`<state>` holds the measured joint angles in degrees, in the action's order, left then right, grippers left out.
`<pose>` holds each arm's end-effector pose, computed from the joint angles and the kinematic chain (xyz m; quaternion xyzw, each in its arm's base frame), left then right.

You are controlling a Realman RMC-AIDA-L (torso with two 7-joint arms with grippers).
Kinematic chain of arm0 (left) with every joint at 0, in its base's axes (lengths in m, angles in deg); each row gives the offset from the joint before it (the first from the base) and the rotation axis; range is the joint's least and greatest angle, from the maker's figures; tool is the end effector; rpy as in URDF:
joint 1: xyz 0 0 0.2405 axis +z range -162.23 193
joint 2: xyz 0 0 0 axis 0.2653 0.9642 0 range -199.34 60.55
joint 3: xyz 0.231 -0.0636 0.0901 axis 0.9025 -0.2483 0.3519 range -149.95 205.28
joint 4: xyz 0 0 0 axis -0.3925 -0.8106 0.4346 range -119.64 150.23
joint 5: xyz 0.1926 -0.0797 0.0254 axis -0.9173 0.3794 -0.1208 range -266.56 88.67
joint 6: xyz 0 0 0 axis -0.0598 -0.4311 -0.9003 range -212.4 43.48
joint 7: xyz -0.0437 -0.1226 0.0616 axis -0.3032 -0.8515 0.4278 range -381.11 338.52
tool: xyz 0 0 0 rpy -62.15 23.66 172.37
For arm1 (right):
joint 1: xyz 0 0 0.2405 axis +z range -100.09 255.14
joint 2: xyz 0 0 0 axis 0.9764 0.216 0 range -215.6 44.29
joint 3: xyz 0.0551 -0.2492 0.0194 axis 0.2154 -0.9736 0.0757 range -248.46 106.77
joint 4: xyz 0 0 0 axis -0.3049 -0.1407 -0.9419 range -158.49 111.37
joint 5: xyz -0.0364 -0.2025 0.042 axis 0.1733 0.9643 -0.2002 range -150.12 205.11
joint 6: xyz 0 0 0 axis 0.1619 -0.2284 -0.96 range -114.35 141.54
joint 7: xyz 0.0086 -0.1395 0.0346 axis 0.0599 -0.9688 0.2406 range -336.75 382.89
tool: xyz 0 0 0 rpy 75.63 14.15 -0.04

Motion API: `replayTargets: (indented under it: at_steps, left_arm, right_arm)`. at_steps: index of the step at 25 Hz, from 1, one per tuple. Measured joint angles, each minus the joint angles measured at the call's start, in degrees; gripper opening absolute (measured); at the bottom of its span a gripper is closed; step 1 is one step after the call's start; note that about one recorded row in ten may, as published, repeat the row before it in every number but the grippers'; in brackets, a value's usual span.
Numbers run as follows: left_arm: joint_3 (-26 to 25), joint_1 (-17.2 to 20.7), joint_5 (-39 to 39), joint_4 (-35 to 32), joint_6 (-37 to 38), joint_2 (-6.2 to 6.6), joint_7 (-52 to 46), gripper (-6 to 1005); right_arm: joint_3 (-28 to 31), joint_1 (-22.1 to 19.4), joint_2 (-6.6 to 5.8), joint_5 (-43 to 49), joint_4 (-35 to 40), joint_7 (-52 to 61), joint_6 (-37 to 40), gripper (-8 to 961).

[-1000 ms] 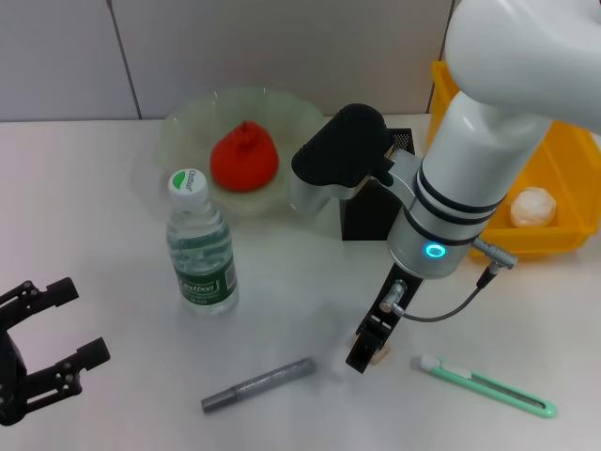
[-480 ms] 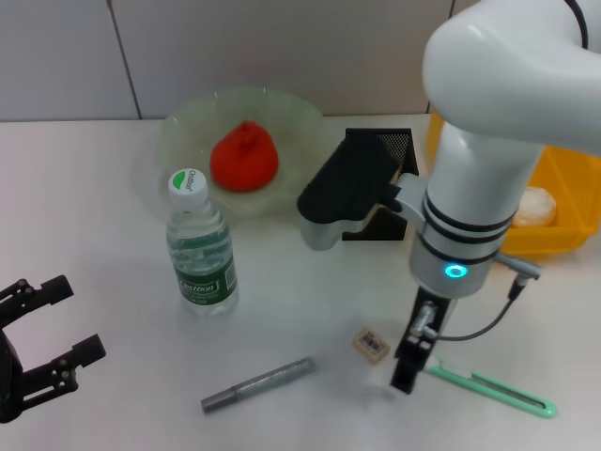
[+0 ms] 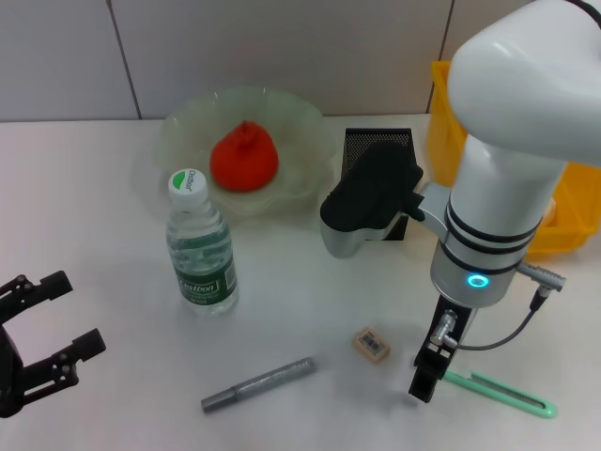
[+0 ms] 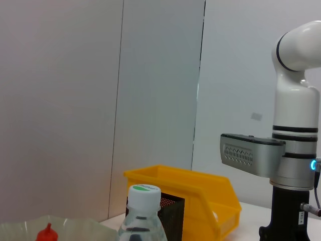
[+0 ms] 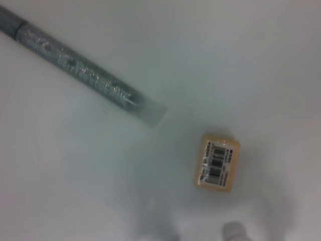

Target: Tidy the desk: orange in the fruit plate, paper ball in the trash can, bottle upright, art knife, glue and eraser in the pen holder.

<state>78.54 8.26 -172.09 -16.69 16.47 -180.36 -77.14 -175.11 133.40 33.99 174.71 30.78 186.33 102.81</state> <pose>-0.3370 0.2181 0.0604 -0.8895 -0.1495 -0.3520 0.2502 0.1394 0.3470 -0.0833 -0.8791 0.2736 -0.3735 0.1135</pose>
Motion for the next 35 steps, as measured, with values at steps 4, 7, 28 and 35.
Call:
replayTargets:
  at_steps: [4,7,28,35]
  left_arm:
    - [-0.02,-0.08,0.0,0.0,-0.03,-0.03,0.02,807]
    - [-0.07,0.01,0.0,0.0,-0.09,-0.04,0.04,807]
    - [-0.86,0.22,0.0,0.0,-0.15,-0.32,0.12,806]
    - [-0.91,0.4,0.0,0.0,-0.13,-0.3,0.12,806]
  right_arm:
    - [-0.04,-0.41,-0.04,0.04,0.34,-0.08,0.38,831]
    - [0.0,-0.79,-0.11,0.12,0.51,-0.27,0.57,831]
    - [0.2,-4.66,-0.16,1.5,3.32,-0.78,-0.59,339]
    - [0.21,-4.98,-0.13,1.51,3.33,-1.18,-0.71,279]
